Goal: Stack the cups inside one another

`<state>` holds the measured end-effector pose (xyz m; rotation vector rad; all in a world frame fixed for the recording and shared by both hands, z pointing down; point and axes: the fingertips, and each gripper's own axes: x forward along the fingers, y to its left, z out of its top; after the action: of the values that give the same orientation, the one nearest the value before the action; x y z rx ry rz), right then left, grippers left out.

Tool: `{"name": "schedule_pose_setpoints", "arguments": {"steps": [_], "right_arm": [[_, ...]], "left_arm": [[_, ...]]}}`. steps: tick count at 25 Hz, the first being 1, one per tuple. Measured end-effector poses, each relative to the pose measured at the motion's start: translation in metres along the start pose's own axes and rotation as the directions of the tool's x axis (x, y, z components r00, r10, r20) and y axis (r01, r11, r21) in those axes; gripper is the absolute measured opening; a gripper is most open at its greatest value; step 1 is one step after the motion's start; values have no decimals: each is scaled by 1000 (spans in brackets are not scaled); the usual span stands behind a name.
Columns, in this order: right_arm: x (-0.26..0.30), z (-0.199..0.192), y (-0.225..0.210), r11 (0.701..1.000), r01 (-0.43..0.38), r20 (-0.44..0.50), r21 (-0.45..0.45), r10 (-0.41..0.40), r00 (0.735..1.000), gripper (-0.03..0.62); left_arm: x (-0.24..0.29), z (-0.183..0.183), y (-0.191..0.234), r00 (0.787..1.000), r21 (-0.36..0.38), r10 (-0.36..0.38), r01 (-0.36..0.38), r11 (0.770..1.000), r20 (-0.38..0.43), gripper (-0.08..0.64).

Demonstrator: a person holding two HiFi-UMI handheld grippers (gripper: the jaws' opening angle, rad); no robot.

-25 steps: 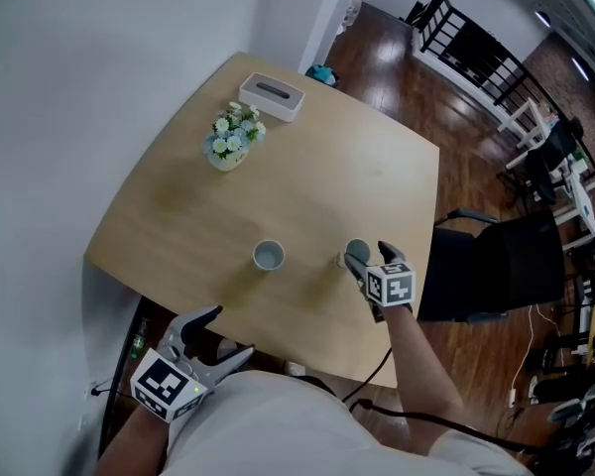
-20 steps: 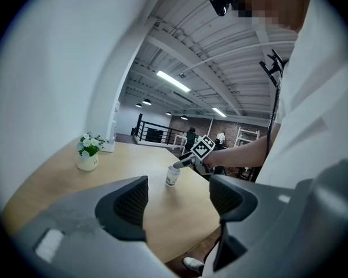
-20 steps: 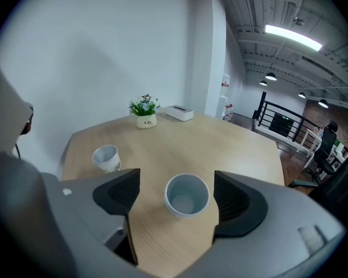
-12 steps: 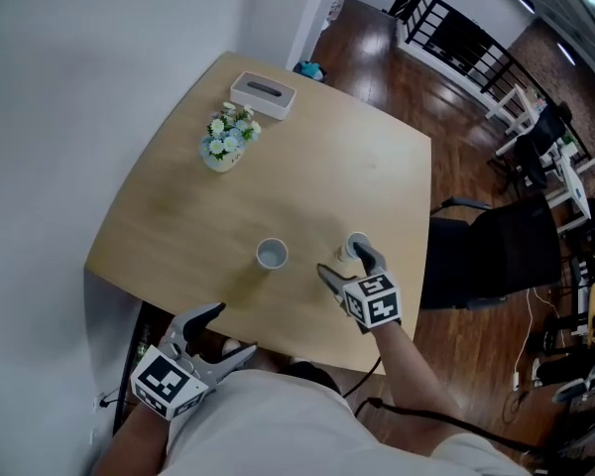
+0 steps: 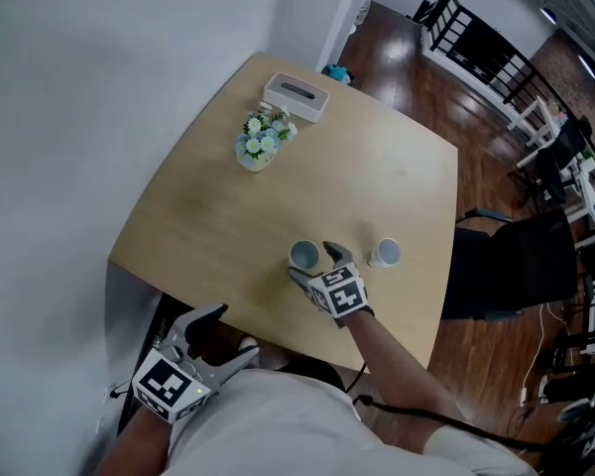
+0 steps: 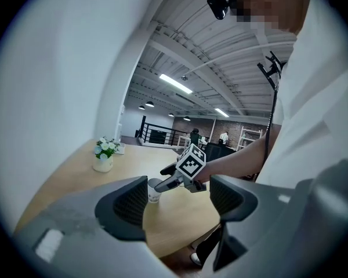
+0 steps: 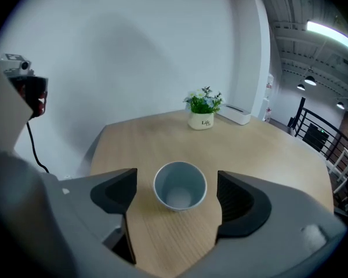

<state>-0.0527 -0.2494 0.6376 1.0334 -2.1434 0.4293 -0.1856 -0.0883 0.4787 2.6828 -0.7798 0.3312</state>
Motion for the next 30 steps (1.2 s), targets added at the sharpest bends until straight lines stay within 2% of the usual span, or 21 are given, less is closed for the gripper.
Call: {"name": "schedule_pose_setpoints", "arguments": {"steps": [6,7,8,11,17,21,25,30], "right_arm": [[33,-4,0,1000,14,-60,-10,-15,998,426],[32,-4,0,1000,12,-59,-9,-12,998,420],[30,-3,1,1000,8,-54,-9,-9,998,381],[10,3,1,1000,1,-29,-7,-1,1000,373],[-61,27,-14,1000,8,56,3,-8,998,371],[-115,34,-46,999,52,100,15,-54,993,370],[-146,23,-93,993,114,105,43,-118,987,370],[-171,-1,-145,984,157,101,89,-166,981,370]], "left_arm": [[-22,-9,16,998,-21,64,-65,998,-12,351],[-24,-9,16,998,-23,69,-69,997,-13,351],[-24,-8,15,997,-23,70,-70,997,-13,351],[-19,-1,6,999,-14,51,-51,999,-10,351],[17,20,-14,999,20,-37,37,999,-2,351],[48,36,-37,995,35,-97,97,995,14,351],[77,42,-56,990,45,-142,141,989,19,351],[98,44,-76,991,39,-135,134,990,25,351]]}}
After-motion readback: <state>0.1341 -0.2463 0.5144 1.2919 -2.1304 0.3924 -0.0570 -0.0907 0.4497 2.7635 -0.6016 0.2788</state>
